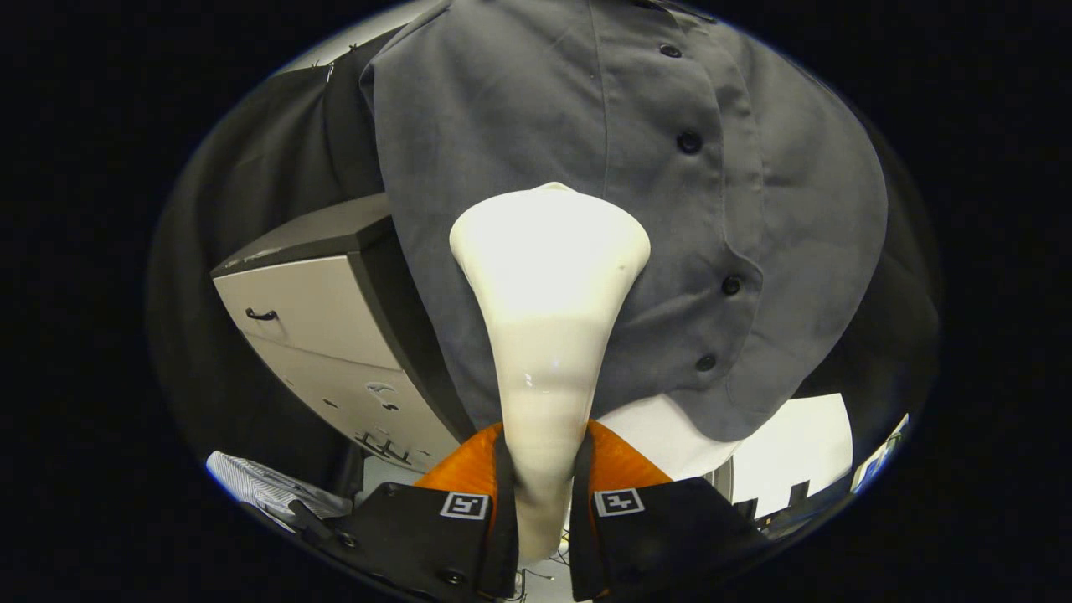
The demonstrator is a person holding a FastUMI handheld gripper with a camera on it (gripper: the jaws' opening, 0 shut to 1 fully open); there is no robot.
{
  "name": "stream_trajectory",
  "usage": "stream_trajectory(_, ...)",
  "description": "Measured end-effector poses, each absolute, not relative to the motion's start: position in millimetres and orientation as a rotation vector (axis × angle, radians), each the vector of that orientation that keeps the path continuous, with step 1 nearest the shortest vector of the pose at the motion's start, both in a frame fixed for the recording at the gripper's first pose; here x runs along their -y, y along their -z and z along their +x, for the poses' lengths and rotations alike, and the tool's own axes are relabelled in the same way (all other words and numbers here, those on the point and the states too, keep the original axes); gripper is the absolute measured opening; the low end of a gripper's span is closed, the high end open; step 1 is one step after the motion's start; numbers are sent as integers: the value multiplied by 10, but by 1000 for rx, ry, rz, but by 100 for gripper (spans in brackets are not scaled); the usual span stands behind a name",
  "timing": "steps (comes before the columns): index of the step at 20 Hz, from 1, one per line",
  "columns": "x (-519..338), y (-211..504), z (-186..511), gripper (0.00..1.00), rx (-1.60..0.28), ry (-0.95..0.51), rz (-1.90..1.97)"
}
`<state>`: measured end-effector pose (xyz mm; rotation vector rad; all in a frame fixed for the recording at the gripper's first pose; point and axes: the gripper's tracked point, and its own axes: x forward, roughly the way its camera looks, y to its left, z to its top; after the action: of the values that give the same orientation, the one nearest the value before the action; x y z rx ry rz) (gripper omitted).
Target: Iron the clothes twice with a garment steamer, once on the left side and once on the right side.
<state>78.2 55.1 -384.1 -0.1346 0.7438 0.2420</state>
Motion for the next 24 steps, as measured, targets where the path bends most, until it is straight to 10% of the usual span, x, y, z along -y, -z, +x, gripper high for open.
stream_trajectory(13,-301,4285,327,32,-876,-200,-76)
stream_trajectory(24,165,2801,311,32,-690,-106,-10)
